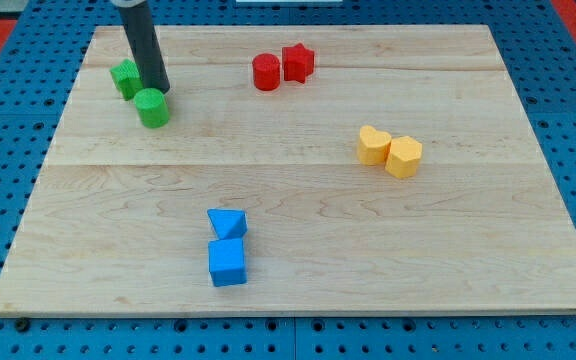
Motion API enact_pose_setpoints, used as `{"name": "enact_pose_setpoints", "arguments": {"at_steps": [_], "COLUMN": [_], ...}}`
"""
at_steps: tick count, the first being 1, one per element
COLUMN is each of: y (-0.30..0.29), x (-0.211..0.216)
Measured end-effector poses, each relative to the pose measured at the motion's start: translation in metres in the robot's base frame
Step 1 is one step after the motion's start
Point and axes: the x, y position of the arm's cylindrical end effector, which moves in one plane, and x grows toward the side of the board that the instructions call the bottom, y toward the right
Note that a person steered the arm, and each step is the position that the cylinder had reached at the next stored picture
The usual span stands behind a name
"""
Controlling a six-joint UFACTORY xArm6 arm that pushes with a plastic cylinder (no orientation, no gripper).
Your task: Push the green circle to the center
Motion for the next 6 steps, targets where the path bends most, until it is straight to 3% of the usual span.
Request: {"name": "enact_pose_setpoints", "arguments": {"at_steps": [1, 2, 4, 5, 6], "y": [-0.034, -0.052, 0.061, 0.060, 0.095], "x": [0.004, 0.046, 0.042, -0.003, 0.019]}}
